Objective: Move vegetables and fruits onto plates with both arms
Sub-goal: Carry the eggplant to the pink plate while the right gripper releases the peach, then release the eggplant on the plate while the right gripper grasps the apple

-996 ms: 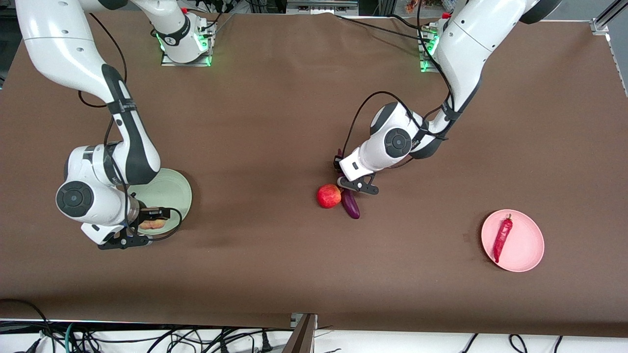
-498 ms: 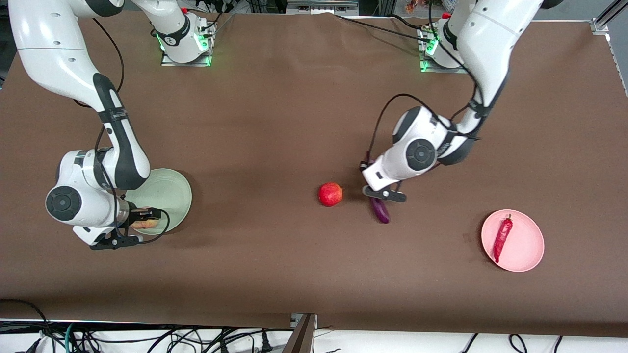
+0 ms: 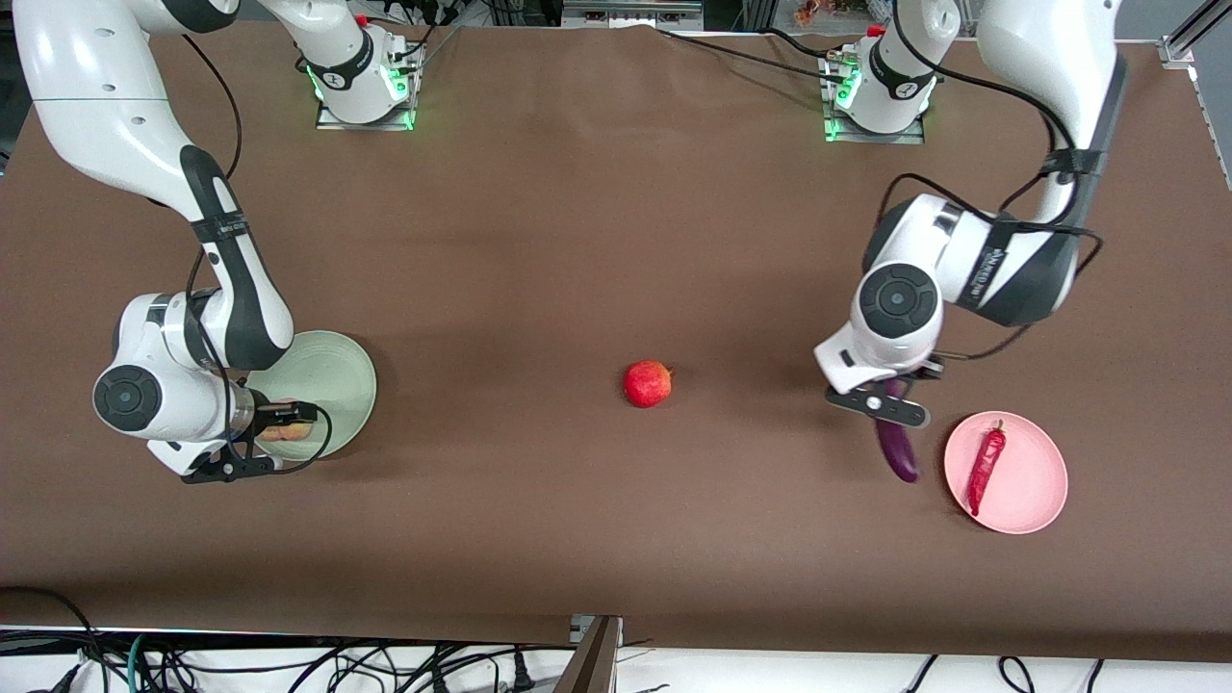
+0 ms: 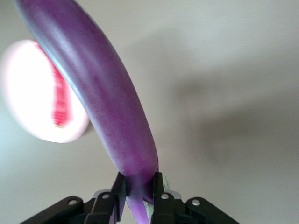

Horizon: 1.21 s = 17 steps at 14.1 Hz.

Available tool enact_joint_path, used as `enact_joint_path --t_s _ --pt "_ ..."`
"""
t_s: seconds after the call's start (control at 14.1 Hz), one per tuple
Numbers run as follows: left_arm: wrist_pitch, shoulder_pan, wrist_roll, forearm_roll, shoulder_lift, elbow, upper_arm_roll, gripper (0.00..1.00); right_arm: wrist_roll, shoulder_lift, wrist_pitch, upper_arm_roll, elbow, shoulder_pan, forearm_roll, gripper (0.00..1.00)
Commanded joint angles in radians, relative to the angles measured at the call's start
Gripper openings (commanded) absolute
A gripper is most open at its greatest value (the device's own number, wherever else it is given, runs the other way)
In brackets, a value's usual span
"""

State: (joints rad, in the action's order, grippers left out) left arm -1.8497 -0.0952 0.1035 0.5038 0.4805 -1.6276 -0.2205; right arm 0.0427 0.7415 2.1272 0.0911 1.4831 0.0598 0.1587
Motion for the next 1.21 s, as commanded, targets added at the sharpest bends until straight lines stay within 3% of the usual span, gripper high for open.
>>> enact_joint_path --t_s 0.0,0.14,0.43,0.71,0.85,1.14 --pt "0.011 0.118 -0.227 0.099 0.039 0.070 -0.003 0.09 0.005 -0.051 -0.018 0.018 -0.035 -0.044 -0.014 0.99" --pt "-0.070 0.196 -0.428 0.107 0.081 0.106 -0.003 0.09 -0.061 -0.053 -0.026 0.025 -0.072 -0.124 -0.016 0.99" --pt "-0.250 0.319 -0.603 0.113 0.165 0.109 0.013 0.13 -0.395 -0.044 -0.007 0.033 -0.124 -0.335 -0.013 1.00" --pt "-0.344 0.353 -0.683 0.165 0.222 0.107 0.013 0.18 -0.619 0.010 0.167 0.033 -0.136 -0.481 -0.013 1.00" --pt "-0.345 0.353 -0.665 0.159 0.225 0.107 0.013 1.00 -0.645 0.041 0.230 0.032 -0.142 -0.540 -0.011 0.99" --pt "-0.344 0.354 -0.663 0.151 0.221 0.107 0.012 1.00 -0.719 0.139 0.261 0.026 -0.277 -0.632 -0.007 1.00"
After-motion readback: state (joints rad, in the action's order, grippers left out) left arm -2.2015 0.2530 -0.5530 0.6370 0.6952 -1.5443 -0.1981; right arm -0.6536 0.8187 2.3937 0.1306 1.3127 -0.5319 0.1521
